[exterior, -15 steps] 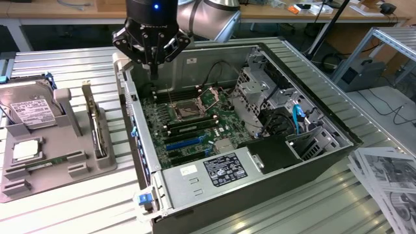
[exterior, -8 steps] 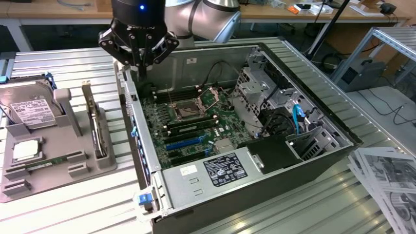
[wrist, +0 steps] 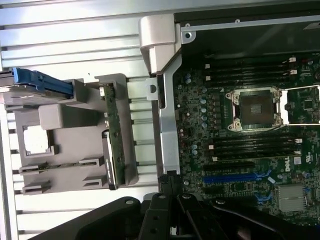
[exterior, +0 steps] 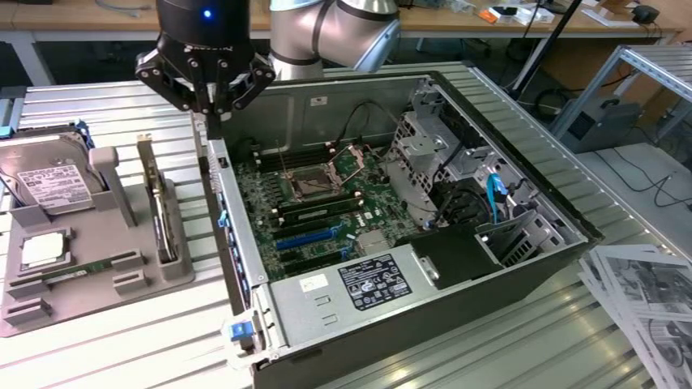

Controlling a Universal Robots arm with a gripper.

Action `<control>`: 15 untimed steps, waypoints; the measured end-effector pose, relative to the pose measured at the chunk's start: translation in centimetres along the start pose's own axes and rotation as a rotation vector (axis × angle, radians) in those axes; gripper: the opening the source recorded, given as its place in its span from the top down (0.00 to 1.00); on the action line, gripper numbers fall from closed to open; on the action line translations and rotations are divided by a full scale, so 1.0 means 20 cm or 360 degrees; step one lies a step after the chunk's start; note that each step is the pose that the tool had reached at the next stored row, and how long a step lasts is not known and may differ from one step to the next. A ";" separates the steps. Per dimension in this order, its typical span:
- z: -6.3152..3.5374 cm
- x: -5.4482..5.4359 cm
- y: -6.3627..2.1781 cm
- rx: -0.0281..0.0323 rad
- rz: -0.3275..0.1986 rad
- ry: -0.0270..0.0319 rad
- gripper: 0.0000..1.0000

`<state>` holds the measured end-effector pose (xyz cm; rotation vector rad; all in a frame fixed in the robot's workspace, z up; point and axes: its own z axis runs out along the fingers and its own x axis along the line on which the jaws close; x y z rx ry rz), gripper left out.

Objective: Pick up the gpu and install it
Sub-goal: 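Reach for the gpu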

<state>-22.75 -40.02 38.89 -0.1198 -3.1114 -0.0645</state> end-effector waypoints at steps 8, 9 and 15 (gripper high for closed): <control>0.010 0.12 -0.010 0.00030 0.0002 0.00404 0.89; 0.011 0.12 -0.010 0.00031 0.0002 0.00411 0.89; 0.011 0.14 -0.011 0.00028 0.0002 0.00361 0.89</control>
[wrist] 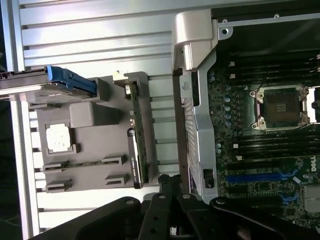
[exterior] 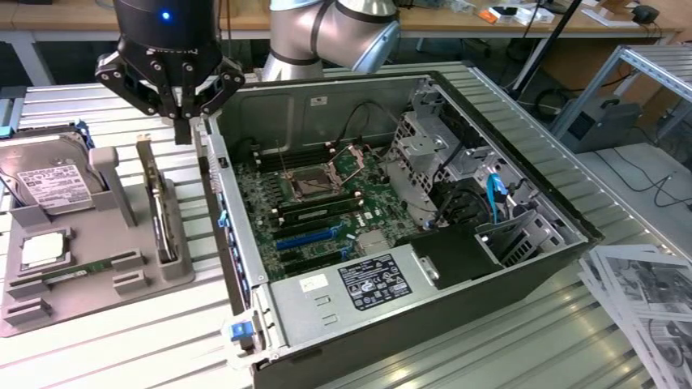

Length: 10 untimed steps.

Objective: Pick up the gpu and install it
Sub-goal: 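Reach for the gpu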

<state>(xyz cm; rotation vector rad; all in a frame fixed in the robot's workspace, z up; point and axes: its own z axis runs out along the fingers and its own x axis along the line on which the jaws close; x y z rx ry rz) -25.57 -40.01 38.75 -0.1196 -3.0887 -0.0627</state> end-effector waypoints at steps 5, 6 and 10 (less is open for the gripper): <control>0.004 0.03 -0.002 -0.00007 0.0000 -0.00001 0.89; 0.004 0.03 -0.003 -0.00013 0.0000 0.00001 0.89; 0.009 0.07 -0.006 -0.00059 0.0000 0.00004 0.89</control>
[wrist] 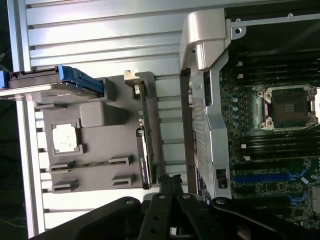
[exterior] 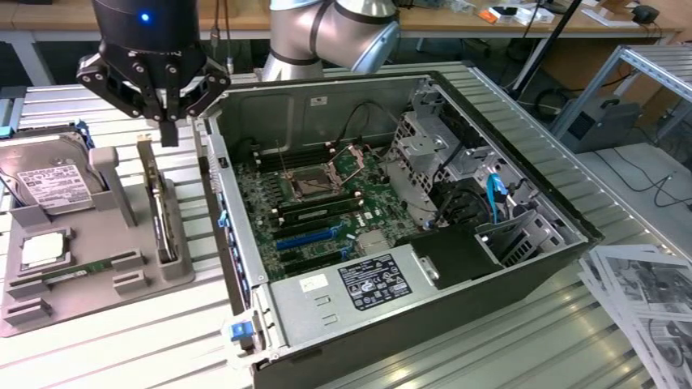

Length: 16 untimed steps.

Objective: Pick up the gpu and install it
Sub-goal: 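Reach for the gpu, then pick up the gpu and move the gpu toward the slot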

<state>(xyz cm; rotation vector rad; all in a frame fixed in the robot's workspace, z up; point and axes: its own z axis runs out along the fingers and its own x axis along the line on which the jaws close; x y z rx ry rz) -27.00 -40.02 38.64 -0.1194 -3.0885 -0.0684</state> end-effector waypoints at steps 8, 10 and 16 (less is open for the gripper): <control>0.010 0.08 -0.007 -0.00080 0.0000 0.00006 0.89; 0.012 0.10 -0.008 -0.00101 -0.0001 0.00009 0.89; 0.019 0.14 -0.011 -0.00157 -0.0001 0.00013 0.89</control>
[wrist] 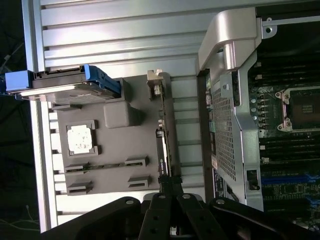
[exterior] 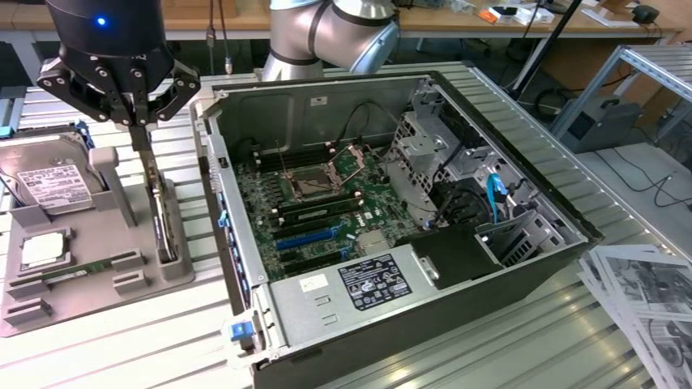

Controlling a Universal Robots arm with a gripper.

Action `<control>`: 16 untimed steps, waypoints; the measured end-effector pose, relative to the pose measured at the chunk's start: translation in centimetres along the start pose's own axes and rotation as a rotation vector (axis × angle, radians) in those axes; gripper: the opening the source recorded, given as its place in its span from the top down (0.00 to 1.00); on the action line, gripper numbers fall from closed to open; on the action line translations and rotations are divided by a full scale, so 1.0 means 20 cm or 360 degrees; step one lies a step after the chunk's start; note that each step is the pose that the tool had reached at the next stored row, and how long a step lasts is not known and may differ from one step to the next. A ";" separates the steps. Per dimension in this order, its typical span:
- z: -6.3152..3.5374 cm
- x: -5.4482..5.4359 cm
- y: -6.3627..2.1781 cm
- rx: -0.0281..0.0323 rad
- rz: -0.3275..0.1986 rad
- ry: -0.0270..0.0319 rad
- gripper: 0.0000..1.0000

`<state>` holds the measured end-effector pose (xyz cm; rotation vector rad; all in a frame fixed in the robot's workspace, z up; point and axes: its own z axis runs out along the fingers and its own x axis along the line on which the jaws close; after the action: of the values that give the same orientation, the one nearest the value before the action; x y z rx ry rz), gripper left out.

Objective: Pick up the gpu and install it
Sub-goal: 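Pick up the gpu and move the gpu toward the slot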

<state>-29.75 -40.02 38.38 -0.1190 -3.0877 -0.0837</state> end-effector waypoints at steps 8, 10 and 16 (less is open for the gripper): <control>0.000 0.00 0.000 0.00000 0.0000 0.00000 0.89; 0.000 0.00 0.000 0.00000 0.0000 0.00001 0.89; 0.000 0.00 0.000 0.00000 0.0000 0.00000 0.76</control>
<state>-29.75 -40.02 38.38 -0.1190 -3.0877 -0.0838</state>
